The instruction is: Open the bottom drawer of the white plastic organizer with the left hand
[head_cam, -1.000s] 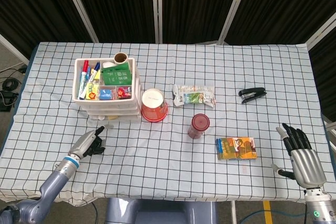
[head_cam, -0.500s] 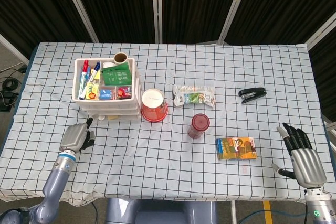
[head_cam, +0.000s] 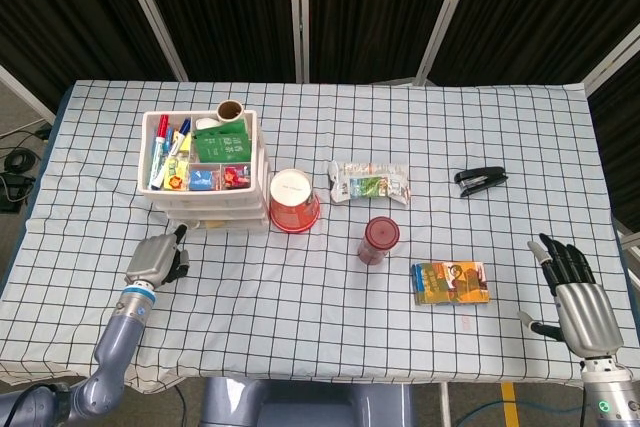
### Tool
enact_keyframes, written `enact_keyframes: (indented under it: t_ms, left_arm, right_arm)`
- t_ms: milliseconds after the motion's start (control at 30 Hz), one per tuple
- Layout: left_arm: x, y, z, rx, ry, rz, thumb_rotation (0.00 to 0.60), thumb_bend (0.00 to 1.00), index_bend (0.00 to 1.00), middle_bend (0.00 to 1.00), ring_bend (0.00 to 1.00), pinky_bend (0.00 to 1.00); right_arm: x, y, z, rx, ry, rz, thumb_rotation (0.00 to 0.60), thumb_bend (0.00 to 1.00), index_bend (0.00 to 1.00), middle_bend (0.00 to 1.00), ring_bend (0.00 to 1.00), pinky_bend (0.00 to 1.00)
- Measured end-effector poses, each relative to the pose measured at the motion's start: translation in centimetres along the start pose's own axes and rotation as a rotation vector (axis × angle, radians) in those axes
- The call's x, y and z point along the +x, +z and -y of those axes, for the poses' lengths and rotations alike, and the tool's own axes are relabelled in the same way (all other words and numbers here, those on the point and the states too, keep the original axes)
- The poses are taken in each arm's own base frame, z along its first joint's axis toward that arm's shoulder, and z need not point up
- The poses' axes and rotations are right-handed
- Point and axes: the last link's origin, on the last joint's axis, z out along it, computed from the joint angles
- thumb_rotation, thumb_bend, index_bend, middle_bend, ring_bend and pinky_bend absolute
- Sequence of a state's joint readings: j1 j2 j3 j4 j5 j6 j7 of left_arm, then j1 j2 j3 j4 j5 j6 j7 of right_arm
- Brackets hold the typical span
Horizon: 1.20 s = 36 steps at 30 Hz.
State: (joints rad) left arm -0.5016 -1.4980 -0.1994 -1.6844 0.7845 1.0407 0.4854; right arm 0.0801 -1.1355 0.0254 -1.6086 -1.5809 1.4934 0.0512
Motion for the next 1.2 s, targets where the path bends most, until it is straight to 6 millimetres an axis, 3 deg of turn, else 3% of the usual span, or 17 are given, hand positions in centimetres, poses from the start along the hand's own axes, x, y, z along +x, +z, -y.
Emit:
enact_keyframes:
  t_ms: [167, 400, 500, 767, 967, 1200]
  left_arm:
    - [-0.17, 0.05, -0.07, 0.001, -0.001, 0.011, 0.600, 0.78, 0.16, 0.91, 0.94, 0.77]
    - [-0.24, -0.27, -0.33, -0.007, -0.018, 0.028, 0.600, 0.78, 0.62, 0.91, 0.94, 0.78]
    - [-0.25, -0.51, -0.26, -0.011, -0.021, 0.035, 0.600, 0.78, 0.70, 0.91, 0.94, 0.78]
    - [-0.18, -0.53, 0.24, -0.004, -0.043, 0.036, 0.600, 0.78, 0.77, 0.91, 0.94, 0.78]
    - [0.03, -0.72, 0.28, -0.014, -0.048, 0.034, 0.600, 0.78, 0.76, 0.92, 0.94, 0.78]
    - [0.11, -0.80, 0.34, -0.017, -0.055, 0.031, 0.600, 0.78, 0.54, 0.92, 0.94, 0.78]
  right_arm:
    - [0.01, -0.04, 0.00, 0.000, 0.000, -0.001, 0.600, 0.03, 0.00, 0.00, 0.00, 0.00]
    - [0.06, -0.05, 0.00, 0.000, 0.001, -0.003, 0.600, 0.03, 0.00, 0.00, 0.00, 0.00]
    - [0.09, -0.06, -0.01, 0.000, 0.003, -0.005, 0.600, 0.03, 0.00, 0.00, 0.00, 0.00]
    - [-0.01, -0.08, 0.04, 0.002, 0.001, -0.001, 0.600, 0.03, 0.00, 0.00, 0.00, 0.00]
    - [-0.03, -0.08, 0.06, 0.002, 0.001, 0.000, 0.600, 0.03, 0.00, 0.00, 0.00, 0.00]
    - [0.03, -0.08, 0.03, 0.001, 0.003, -0.002, 0.600, 0.03, 0.00, 0.00, 0.00, 0.00]
